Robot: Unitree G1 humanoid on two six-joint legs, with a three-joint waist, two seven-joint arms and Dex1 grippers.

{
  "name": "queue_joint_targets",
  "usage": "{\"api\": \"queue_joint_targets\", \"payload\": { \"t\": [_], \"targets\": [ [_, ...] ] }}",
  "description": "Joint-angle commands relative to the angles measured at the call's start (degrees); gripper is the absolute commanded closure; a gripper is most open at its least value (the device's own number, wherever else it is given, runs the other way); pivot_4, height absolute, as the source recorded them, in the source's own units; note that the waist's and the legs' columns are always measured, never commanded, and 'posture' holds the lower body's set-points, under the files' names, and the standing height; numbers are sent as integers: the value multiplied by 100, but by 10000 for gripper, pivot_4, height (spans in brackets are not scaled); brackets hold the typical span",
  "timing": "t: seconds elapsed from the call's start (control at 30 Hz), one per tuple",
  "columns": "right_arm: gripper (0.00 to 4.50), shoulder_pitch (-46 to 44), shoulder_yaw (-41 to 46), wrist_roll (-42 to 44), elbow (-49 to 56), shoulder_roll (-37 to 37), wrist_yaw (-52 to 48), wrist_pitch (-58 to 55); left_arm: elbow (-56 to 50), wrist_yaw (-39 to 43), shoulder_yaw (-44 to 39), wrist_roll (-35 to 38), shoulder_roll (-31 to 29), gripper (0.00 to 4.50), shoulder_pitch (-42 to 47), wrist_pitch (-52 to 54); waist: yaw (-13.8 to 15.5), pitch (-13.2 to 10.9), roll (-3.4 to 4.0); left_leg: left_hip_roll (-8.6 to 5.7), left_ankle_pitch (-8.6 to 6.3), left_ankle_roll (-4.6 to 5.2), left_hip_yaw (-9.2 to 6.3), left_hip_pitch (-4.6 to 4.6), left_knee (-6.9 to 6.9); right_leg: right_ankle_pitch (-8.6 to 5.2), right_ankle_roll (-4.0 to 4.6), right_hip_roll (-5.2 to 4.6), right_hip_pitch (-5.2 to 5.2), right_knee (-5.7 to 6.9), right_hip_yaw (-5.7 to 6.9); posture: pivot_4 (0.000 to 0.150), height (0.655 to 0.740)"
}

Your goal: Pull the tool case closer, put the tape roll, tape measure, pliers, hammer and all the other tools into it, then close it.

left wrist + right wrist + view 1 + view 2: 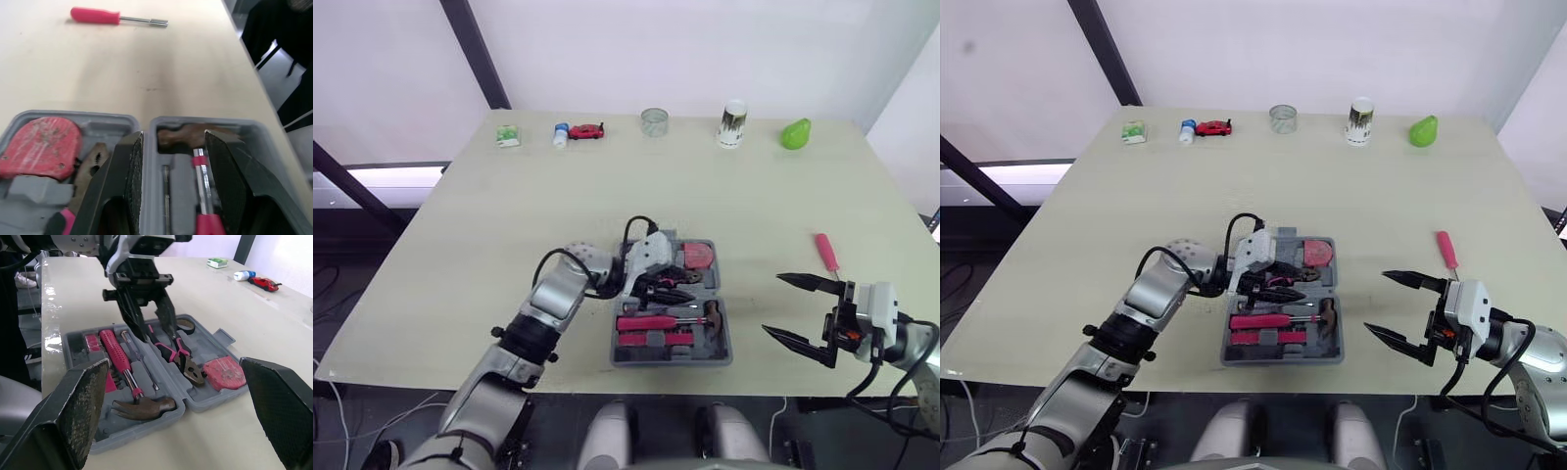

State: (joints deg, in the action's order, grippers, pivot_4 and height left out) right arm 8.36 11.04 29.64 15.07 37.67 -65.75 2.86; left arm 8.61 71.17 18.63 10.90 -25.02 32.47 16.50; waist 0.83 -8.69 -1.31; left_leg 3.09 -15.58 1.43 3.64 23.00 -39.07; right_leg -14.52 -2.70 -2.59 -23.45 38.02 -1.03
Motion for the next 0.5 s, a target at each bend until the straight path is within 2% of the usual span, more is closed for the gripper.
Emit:
{"api": "queue_joint_targets", "payload": {
  "t": [0.03,0.1,0.13,0.5],
  "targets": [
    [0,-10,41,71,146,-20,26,76,61,248,-373,444,31,32136,-72,-307,-3,0,0,0,0,0,-1,0,0,0,0,0,0,0,1,1500,7400],
    [0,-26,29,70,144,-21,31,68,178,388,-426,515,6,42207,-101,-420,-4,0,0,0,0,0,-1,0,0,0,0,0,0,0,1,1500,7400],
    [0,-27,27,74,144,-21,26,67,241,465,-418,507,-13,44787,-125,-505,-3,0,1,0,0,0,-1,0,0,0,0,0,0,1,1,1500,7400],
    [0,-6,91,86,96,13,-18,87,788,856,-146,141,-107,44787,-395,-1372,-3,0,0,0,0,0,0,0,0,0,0,0,0,0,1,1500,7400]
  ]
}}
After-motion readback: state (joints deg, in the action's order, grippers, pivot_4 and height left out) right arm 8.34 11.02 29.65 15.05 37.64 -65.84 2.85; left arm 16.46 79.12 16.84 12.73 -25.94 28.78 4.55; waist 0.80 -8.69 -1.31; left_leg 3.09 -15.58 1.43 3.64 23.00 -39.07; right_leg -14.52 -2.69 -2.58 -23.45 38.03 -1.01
